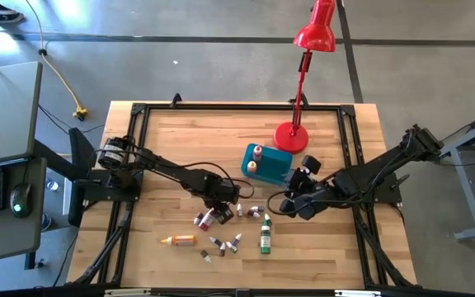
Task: Pick & Place food coloring
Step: Put the big red food coloring bottle into the blue container
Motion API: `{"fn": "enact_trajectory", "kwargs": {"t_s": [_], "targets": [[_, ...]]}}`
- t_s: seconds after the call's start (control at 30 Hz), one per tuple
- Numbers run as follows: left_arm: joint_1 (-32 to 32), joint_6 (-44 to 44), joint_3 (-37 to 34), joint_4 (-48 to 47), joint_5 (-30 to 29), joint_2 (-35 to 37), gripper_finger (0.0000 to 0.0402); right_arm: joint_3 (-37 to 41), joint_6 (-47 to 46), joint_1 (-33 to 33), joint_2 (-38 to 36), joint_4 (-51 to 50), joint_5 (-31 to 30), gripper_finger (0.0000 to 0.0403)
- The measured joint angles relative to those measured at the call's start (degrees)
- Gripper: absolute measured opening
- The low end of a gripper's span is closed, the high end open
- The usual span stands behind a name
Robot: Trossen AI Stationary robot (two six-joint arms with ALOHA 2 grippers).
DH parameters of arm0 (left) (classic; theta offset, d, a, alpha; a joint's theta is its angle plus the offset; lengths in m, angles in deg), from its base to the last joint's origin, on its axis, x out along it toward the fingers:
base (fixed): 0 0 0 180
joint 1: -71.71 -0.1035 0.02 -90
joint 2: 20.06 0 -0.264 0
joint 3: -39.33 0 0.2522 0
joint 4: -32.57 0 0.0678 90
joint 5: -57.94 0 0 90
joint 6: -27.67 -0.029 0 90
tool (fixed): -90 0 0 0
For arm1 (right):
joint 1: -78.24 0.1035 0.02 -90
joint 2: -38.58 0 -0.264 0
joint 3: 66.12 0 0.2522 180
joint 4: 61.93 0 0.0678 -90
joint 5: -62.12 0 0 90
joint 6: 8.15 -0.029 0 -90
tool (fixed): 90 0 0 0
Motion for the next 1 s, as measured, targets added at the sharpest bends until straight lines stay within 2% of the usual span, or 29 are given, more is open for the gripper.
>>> {"fn": "enact_trajectory", "kwargs": {"t_s": [0.43,0.57,0.83,1.0], "targets": [[0.0,0.6,-0.1,-0.9,-0.4,-0.2,0.0103,0.0,0.4,0.0,0.0,0.0,-0.3,0.0119],[0.0,-0.4,-0.2,-1.1,-0.5,-0.2,0.0098,0.0,0.4,0.0,0.0,0.0,-0.3,0.0119],[0.1,-9.7,-0.2,-1.1,-1.8,-0.2,0.0097,0.0,0.4,0.0,0.0,0.0,-0.4,0.0119],[0.1,-10.2,-0.2,-1.1,-1.7,-0.3,0.0110,0.0,0.5,0.0,0.0,0.0,-0.4,0.0119]]}}
